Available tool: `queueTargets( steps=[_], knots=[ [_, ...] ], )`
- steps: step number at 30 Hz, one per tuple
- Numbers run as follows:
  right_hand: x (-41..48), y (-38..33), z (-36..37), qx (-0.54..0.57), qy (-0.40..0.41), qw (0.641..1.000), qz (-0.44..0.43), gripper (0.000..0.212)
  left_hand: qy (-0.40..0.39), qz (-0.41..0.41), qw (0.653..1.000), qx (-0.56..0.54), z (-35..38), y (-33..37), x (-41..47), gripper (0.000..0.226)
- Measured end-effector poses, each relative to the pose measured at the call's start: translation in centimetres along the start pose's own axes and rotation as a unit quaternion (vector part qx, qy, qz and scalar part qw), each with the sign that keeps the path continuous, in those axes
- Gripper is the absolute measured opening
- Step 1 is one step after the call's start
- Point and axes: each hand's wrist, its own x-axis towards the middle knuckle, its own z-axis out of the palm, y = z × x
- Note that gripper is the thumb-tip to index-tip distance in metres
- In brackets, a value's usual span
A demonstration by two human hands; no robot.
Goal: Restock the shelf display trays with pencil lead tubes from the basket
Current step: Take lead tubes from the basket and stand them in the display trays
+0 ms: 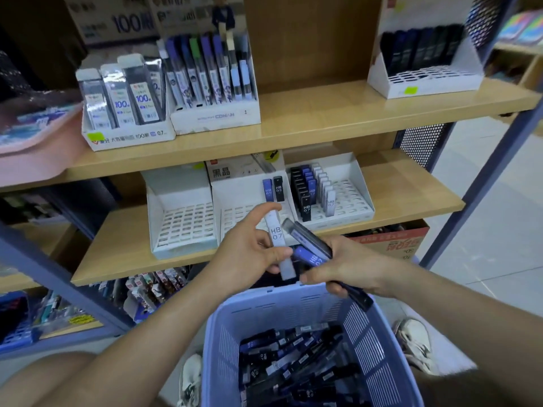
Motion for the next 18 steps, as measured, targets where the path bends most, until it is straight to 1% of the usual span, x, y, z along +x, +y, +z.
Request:
queueTargets(
  steps=[2,3,5,9,12,15,18],
  knots=[
    [-0.1,-0.1,-1.9,-0.026,0.024,0.999,0.027,0.014,0.01,-0.006,1.0,-0.021,0.5,0.2,1.5,0.046],
    [-0.2,0.0,-2.9,-0.027,0.039,0.998,0.036,0.015,0.016,-0.001,1.0,-0.023,0.7,0.3,2.4,0.041],
    [0.0,0.5,-5.2,-0.024,0.069,0.996,0.048,0.018,0.035,0.017,0.999,-0.022,1.4,0.7,4.2,0.035],
    [1.5,2.7,-9.5,-0.031,0.151,0.986,0.067,0.011,0.062,0.042,0.997,-0.023,3.6,1.9,8.7,0.023],
    [3.6,3.9,-12.1,-0.022,0.205,0.978,0.041,0.004,0.063,0.066,0.996,-0.02,5.4,2.4,12.2,0.018],
    [6.0,4.6,-14.0,-0.068,0.238,0.969,-0.002,0.009,0.085,0.104,0.989,0.06,6.4,2.4,15.2,0.018],
    [7.6,5.9,-15.0,-0.132,0.238,0.962,-0.034,0.006,0.127,0.124,0.972,0.153,6.5,2.2,17.9,0.012]
  ],
)
